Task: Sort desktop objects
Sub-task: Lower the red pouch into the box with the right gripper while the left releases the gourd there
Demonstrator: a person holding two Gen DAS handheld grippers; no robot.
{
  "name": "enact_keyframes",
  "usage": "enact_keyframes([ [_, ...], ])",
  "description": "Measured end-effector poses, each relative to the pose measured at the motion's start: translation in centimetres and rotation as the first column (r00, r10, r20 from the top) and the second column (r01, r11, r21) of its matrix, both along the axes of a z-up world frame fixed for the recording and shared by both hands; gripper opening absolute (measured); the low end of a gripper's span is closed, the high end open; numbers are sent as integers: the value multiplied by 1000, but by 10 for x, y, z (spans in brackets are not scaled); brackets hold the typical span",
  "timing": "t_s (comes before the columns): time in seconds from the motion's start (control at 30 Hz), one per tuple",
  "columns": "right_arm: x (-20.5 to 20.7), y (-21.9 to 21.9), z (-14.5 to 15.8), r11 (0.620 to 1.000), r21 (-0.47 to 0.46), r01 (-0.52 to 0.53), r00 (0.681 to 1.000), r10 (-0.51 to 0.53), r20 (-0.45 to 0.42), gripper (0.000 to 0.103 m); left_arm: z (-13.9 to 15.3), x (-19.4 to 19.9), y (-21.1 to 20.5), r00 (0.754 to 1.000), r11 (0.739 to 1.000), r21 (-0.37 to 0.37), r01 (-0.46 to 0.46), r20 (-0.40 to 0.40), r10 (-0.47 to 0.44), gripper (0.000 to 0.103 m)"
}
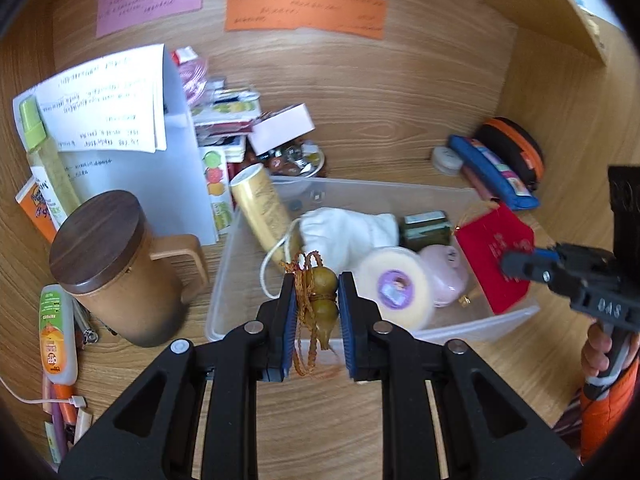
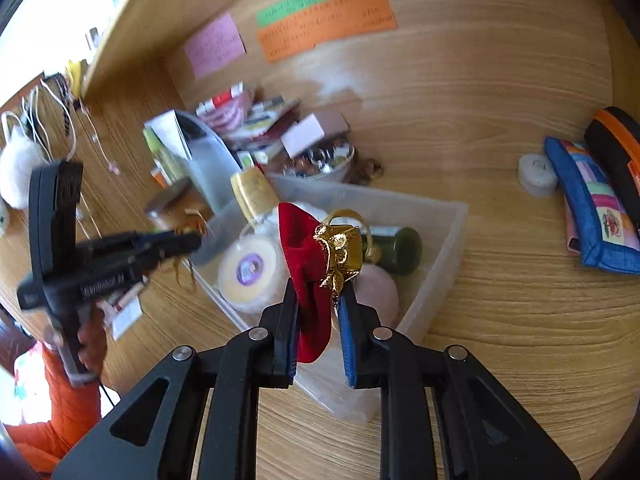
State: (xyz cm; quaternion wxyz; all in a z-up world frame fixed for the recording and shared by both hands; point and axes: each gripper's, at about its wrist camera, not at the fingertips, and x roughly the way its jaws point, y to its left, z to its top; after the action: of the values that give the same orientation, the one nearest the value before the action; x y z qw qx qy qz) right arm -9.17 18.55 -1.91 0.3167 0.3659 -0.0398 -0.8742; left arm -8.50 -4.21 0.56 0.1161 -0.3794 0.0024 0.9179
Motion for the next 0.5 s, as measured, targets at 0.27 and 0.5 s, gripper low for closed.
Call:
enact_keyframes([
  [0.27, 3, -18, -13, 977, 213, -8, 999, 18, -44, 16, -15, -17, -7, 999, 998, -41, -38, 35, 40, 19],
  [0.5, -3, -29, -12, 930, 366, -25, 996, 56, -76, 14, -20, -22, -3, 999, 998, -60, -21, 48, 24, 19],
])
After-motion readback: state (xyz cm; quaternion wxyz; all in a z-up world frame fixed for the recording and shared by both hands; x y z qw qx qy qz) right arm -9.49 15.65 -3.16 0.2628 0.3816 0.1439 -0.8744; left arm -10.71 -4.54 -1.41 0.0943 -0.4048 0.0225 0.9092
